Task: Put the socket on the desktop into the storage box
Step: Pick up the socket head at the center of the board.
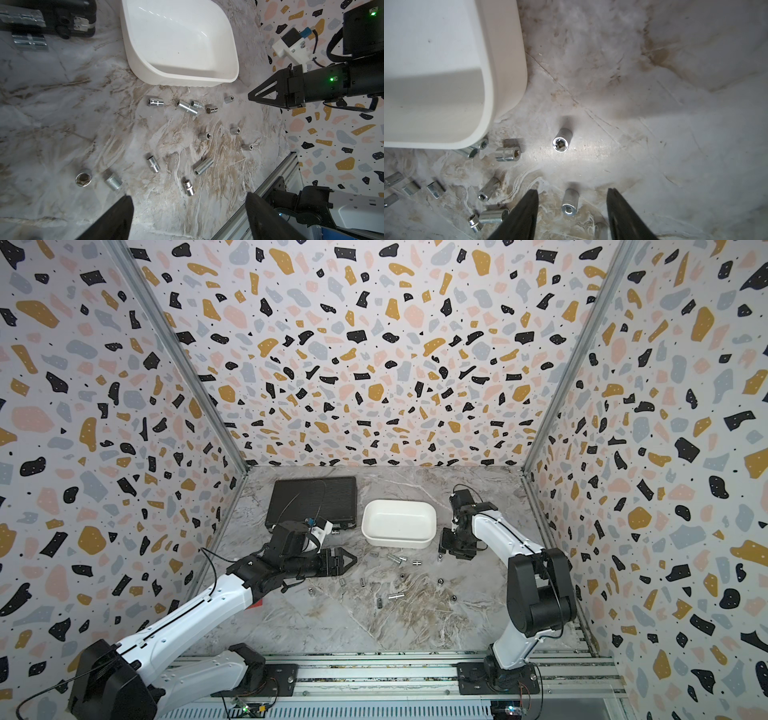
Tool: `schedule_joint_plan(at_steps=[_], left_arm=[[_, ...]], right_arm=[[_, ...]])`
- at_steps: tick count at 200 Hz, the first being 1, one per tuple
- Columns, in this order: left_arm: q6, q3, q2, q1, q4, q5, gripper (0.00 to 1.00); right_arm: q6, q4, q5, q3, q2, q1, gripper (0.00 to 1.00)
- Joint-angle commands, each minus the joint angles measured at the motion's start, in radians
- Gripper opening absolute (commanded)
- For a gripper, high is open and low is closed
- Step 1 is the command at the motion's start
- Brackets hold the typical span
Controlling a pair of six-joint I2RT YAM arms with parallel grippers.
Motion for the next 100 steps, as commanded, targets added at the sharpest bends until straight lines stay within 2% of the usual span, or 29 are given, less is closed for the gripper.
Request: schedule_joint_plan(at_steps=[1,100], left_arm=[[-0.011,-0.012,-0.002,-0.018,0.049,-0.022,0.88],[-0.018,-0.023,-0.02,-0.037,0.041,-0.039,0.87]], right_arm=[[-0.003,-0.026,0.002,0.05,0.022,0.016,0.57],[0.002,-0.023,0.031,0.114,0.164,0.037,0.49]])
